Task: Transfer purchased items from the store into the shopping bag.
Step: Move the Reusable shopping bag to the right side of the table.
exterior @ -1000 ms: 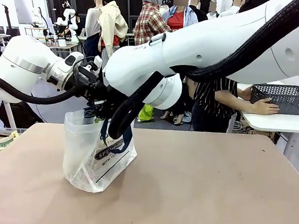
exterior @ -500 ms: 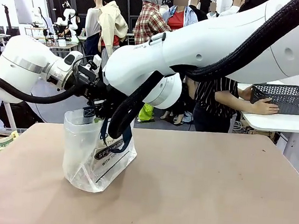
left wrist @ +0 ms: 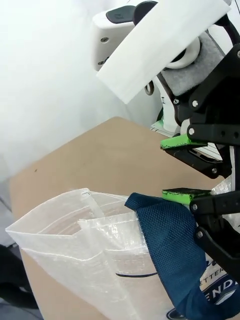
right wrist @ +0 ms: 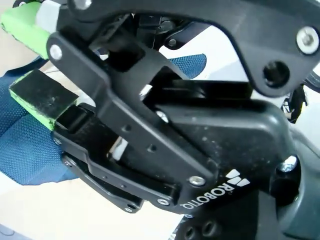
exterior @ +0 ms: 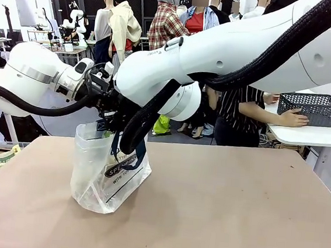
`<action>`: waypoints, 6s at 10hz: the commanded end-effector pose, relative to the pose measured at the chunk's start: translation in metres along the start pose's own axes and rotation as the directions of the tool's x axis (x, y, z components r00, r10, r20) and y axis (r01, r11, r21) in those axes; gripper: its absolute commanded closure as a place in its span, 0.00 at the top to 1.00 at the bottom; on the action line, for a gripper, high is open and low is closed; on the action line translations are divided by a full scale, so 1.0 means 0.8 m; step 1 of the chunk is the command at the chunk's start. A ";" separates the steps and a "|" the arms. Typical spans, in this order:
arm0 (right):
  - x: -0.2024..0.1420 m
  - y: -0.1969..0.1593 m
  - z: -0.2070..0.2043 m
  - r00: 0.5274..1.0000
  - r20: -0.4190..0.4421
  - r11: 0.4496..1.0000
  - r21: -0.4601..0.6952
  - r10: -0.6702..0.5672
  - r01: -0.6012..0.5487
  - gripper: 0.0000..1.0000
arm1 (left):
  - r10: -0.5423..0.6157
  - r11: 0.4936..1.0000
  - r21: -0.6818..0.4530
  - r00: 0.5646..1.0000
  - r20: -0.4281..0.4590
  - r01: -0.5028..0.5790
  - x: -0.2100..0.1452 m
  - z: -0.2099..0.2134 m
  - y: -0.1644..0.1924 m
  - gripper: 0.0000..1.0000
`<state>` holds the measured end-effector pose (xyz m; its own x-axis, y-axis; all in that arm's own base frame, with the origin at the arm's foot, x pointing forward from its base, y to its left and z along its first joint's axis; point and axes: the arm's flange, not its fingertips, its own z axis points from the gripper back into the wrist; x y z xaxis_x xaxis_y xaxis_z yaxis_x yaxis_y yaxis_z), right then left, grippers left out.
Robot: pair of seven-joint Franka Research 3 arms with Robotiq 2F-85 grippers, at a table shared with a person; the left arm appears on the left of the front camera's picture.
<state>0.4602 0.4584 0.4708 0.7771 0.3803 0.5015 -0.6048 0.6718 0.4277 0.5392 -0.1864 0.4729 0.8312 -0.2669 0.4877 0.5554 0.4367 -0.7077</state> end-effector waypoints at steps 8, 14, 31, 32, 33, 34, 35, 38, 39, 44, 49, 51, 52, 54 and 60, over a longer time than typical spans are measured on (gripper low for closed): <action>0.003 0.002 -0.006 1.000 -0.009 0.999 0.024 0.022 -0.022 0.00 | 0.026 0.993 0.119 1.000 -0.010 -0.025 0.007 -0.030 0.004 0.40; 0.002 0.003 -0.005 1.000 -0.004 0.999 0.027 0.026 -0.026 0.00 | 0.045 0.986 0.160 0.999 -0.024 -0.041 0.007 -0.033 0.008 0.00; 0.002 0.000 -0.006 1.000 -0.002 1.000 0.014 0.009 -0.009 0.00 | -0.077 0.925 0.381 0.983 0.168 0.007 -0.003 0.036 -0.048 0.94; 0.001 0.000 -0.006 1.000 -0.004 1.000 0.013 0.008 -0.008 0.00 | -0.080 0.913 0.409 0.980 0.184 -0.003 -0.004 0.036 -0.049 0.94; 0.001 -0.001 -0.007 1.000 -0.004 1.000 0.013 0.006 -0.006 0.00 | -0.092 0.914 0.405 0.977 0.191 0.007 -0.005 0.039 -0.051 0.94; 0.002 -0.003 -0.006 1.000 -0.006 1.000 0.012 0.005 -0.005 0.00 | -0.108 0.913 0.408 0.973 0.203 0.016 -0.004 0.045 -0.055 0.94; 0.002 -0.003 -0.006 1.000 -0.004 1.000 0.010 0.004 -0.004 0.00 | -0.127 0.908 0.417 0.967 0.220 0.025 -0.005 0.051 -0.061 0.94; 0.002 -0.004 -0.007 1.000 -0.006 1.000 0.001 0.000 0.000 0.00 | -0.177 0.888 0.458 0.945 0.274 0.033 -0.010 0.068 -0.076 0.94; 0.003 -0.005 -0.008 1.000 -0.008 1.000 -0.001 -0.002 0.002 0.00 | -0.189 0.888 0.458 0.941 0.280 0.042 -0.012 0.072 -0.079 0.94; 0.002 -0.003 -0.010 1.000 -0.014 1.000 -0.008 -0.003 0.003 0.00 | -0.124 0.879 0.478 0.968 0.220 0.004 -0.011 0.061 -0.064 0.94; 0.003 -0.004 -0.014 1.000 -0.017 1.000 -0.011 -0.002 0.002 0.00 | -0.065 0.893 0.451 0.991 0.113 0.007 0.000 0.022 -0.039 0.94; 0.001 -0.003 -0.014 1.000 -0.018 1.000 -0.008 -0.004 0.004 0.00 | -0.041 0.893 0.450 0.996 0.076 0.002 0.000 0.008 -0.033 0.94; 0.001 -0.003 -0.014 1.000 -0.016 1.000 -0.007 -0.004 0.004 0.00 | -0.034 0.900 0.437 0.998 0.053 0.007 -0.001 0.001 -0.033 0.94; 0.003 -0.004 -0.015 1.000 -0.018 1.000 -0.008 -0.004 0.004 0.00 | -0.029 0.919 0.393 0.999 0.031 0.014 0.000 -0.012 -0.031 0.94; 0.002 -0.003 -0.017 0.999 -0.039 1.000 0.001 -0.008 0.009 0.00 | -0.023 0.962 0.270 0.997 -0.072 0.041 -0.005 -0.043 -0.027 0.94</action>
<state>0.4618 0.4606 0.4627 0.7859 0.3922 0.4781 -0.5995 0.6727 0.4336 0.5301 -0.2075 0.4686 0.8292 -0.2897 0.4781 0.5241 0.7002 -0.4848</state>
